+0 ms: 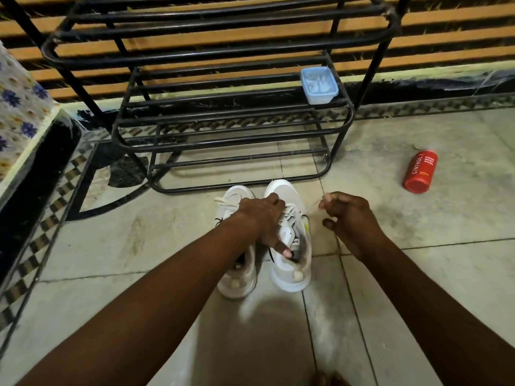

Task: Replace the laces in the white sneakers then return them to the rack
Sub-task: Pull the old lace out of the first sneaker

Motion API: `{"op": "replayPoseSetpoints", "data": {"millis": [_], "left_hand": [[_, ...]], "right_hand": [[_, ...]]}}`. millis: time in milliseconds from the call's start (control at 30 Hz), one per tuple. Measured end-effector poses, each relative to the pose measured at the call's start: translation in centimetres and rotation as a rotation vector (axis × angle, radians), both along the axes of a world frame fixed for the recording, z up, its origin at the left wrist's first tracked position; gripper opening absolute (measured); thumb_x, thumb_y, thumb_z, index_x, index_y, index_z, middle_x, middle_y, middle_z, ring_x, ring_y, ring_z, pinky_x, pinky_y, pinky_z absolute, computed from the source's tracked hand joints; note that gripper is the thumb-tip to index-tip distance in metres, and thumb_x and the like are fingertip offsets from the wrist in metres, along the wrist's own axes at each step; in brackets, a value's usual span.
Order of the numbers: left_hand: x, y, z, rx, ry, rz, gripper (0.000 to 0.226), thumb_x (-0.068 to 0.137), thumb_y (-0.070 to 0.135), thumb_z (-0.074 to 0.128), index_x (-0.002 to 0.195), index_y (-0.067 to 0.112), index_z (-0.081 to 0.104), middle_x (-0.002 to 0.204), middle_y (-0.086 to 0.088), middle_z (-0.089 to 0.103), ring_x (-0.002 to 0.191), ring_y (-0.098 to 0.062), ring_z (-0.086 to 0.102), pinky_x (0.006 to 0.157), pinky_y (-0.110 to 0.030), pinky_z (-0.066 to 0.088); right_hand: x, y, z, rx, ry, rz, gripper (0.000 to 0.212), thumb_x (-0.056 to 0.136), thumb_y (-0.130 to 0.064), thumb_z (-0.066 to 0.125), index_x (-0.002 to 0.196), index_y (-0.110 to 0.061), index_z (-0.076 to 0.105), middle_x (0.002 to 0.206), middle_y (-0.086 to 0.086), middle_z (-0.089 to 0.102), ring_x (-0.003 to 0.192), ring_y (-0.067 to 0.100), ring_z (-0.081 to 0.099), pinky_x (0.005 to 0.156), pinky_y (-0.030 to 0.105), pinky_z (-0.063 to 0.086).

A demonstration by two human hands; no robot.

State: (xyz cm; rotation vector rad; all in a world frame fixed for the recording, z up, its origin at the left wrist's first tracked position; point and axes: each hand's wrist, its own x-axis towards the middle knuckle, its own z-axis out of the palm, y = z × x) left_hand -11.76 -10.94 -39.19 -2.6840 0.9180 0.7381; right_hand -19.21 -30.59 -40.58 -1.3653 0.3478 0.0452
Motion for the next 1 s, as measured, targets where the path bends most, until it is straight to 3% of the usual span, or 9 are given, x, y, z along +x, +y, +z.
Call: {"op": "replayPoseSetpoints", "data": {"millis": [100, 167, 267, 333, 400, 500, 667, 867, 1000], "left_hand": [[0.0, -0.1, 0.1, 0.023, -0.007, -0.008, 0.136, 0.054, 0.095, 0.066, 0.160, 0.022, 0.024, 0.164, 0.002, 0.023, 0.144, -0.028, 0.041, 0.102, -0.052, 0.041], [0.0, -0.2, 0.3, 0.042, -0.007, -0.006, 0.136, 0.053, 0.095, 0.067, 0.160, 0.022, 0.025, 0.166, 0.002, 0.020, 0.146, -0.029, 0.040, 0.105, -0.053, 0.040], [0.1, -0.4, 0.4, 0.047, -0.001, -0.011, 0.136, 0.054, 0.094, 0.068, 0.161, 0.022, 0.025, 0.168, 0.001, 0.018, 0.147, -0.029, 0.038, 0.108, -0.053, 0.040], [0.0, -0.5, 0.4, 0.057, -0.006, -0.016, 0.136, 0.054, 0.095, 0.067, 0.161, 0.022, 0.023, 0.168, 0.001, 0.016, 0.148, -0.029, 0.037, 0.107, -0.052, 0.040], [0.0, -0.5, 0.3, 0.065, -0.014, -0.015, 0.136, 0.054, 0.095, 0.066, 0.161, 0.022, 0.024, 0.166, 0.002, 0.020, 0.146, -0.028, 0.039, 0.105, -0.051, 0.042], [0.0, -0.4, 0.3, 0.068, -0.022, -0.013, 0.136, 0.054, 0.096, 0.065, 0.161, 0.022, 0.023, 0.165, 0.002, 0.021, 0.145, -0.027, 0.040, 0.104, -0.051, 0.042], [0.0, -0.5, 0.1, 0.069, -0.028, -0.015, 0.138, 0.052, 0.097, 0.064, 0.161, 0.022, 0.023, 0.165, 0.002, 0.022, 0.143, -0.029, 0.042, 0.102, -0.051, 0.042], [0.1, -0.4, 0.0, 0.060, -0.043, -0.011, 0.140, 0.051, 0.098, 0.064, 0.160, 0.021, 0.022, 0.163, 0.002, 0.024, 0.140, -0.030, 0.046, 0.099, -0.050, 0.043], [0.1, -0.5, 0.1, 0.066, -0.034, -0.019, 0.140, 0.053, 0.097, 0.065, 0.162, 0.022, 0.018, 0.167, 0.000, 0.017, 0.144, -0.031, 0.042, 0.104, -0.052, 0.040]], "right_hand": [[0.0, -0.1, 0.3, 0.412, 0.026, 0.032, 0.027, 0.101, -0.016, 0.052, 0.075, -0.020, 0.060, 0.095, -0.001, 0.066, 0.068, 0.010, 0.050, 0.057, 0.027, 0.038], [0.1, 0.2, -0.1, 0.412, 0.069, 0.077, 0.025, 0.102, -0.017, 0.047, 0.078, -0.019, 0.051, 0.092, 0.008, 0.063, 0.058, 0.011, 0.045, 0.052, 0.025, 0.032], [0.6, 0.3, -0.4, -0.104, 0.070, 0.161, 0.018, 0.102, -0.012, 0.048, 0.087, -0.021, 0.043, 0.068, 0.008, 0.042, 0.047, 0.009, 0.034, 0.045, 0.021, 0.026], [0.9, 0.2, -0.2, -0.567, -0.059, 0.320, 0.017, 0.100, -0.016, 0.058, 0.100, -0.018, 0.041, 0.066, 0.010, 0.047, 0.050, 0.014, 0.043, 0.046, 0.026, 0.038], [1.5, 0.2, 0.0, -0.927, -0.181, 0.473, 0.015, 0.097, -0.019, 0.063, 0.102, -0.016, 0.050, 0.075, 0.011, 0.062, 0.065, 0.023, 0.059, 0.065, 0.037, 0.051], [2.3, 0.6, 0.2, -1.247, -0.243, 0.578, 0.014, 0.098, -0.027, 0.061, 0.090, -0.016, 0.059, 0.088, 0.006, 0.067, 0.087, 0.027, 0.062, 0.076, 0.040, 0.050], [2.4, 1.2, -0.8, -1.639, -0.290, 0.516, 0.026, 0.098, -0.035, 0.058, 0.106, -0.011, 0.062, 0.118, 0.011, 0.045, 0.105, 0.030, 0.040, 0.079, 0.041, 0.045], [2.2, 1.7, 0.6, -1.325, -0.233, -0.021, 0.005, 0.095, -0.015, 0.059, 0.091, -0.017, 0.059, 0.119, 0.011, 0.038, 0.106, 0.025, 0.031, 0.083, 0.041, 0.031], [2.0, 1.2, 2.3, -0.471, -0.224, -0.023, 0.027, 0.107, -0.021, 0.045, 0.083, -0.013, 0.055, 0.094, 0.015, 0.061, 0.084, 0.025, 0.057, 0.072, 0.030, 0.042]]}}
